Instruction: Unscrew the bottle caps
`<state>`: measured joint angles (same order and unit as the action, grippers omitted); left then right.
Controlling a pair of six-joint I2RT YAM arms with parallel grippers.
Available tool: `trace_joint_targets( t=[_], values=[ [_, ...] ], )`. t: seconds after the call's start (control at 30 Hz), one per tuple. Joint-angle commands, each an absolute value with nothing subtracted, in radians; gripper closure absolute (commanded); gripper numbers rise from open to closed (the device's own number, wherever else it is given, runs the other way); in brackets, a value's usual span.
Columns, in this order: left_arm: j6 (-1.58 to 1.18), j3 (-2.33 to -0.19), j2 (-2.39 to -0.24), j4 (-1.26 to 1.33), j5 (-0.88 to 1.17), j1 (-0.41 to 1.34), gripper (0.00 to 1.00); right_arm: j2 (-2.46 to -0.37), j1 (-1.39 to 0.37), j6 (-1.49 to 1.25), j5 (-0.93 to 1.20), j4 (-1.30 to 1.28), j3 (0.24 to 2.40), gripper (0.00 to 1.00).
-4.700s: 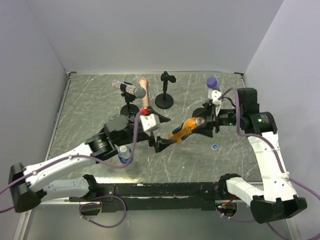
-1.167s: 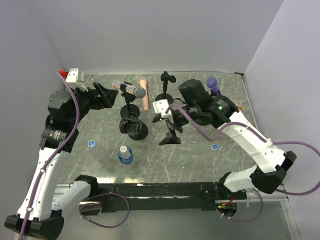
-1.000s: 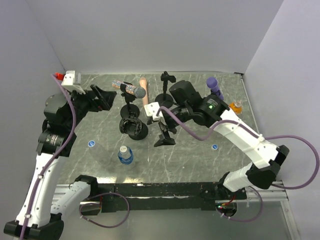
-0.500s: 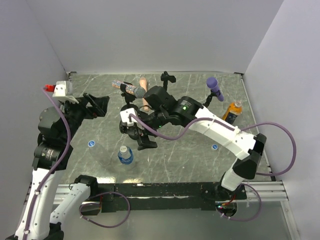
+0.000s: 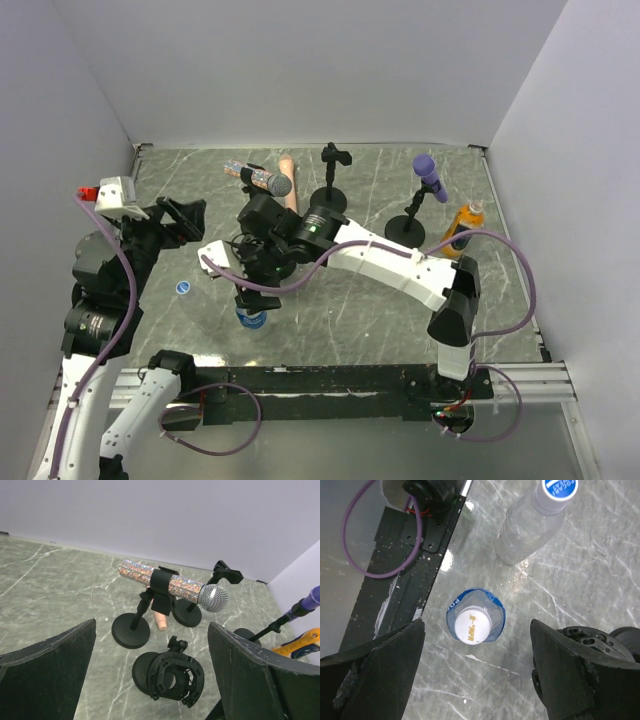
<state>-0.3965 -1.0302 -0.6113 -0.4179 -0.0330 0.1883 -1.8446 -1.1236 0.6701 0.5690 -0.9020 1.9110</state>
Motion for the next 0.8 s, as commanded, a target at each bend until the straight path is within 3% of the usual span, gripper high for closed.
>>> trace_joint_targets(
  t=[0.0,0.53,0.77],
  values=[
    [-0.38,-1.02,-0.591,-0.428,-0.064,0.183,0.03,-1.858,-1.141,0.661,0.543,-0.911,1.967,0.08],
    [-0.388,-1.014,-0.557,-0.454,-0.1,0.183,0.03,-1.882,-1.16,0.667,0.522,-0.917,1.899,0.22],
    [-0.388,-1.009,-0.542,-0.468,-0.115,0.183,0.03,-1.913,-1.16,0.658,0.497,-0.922,1.913,0.23]
  ],
)
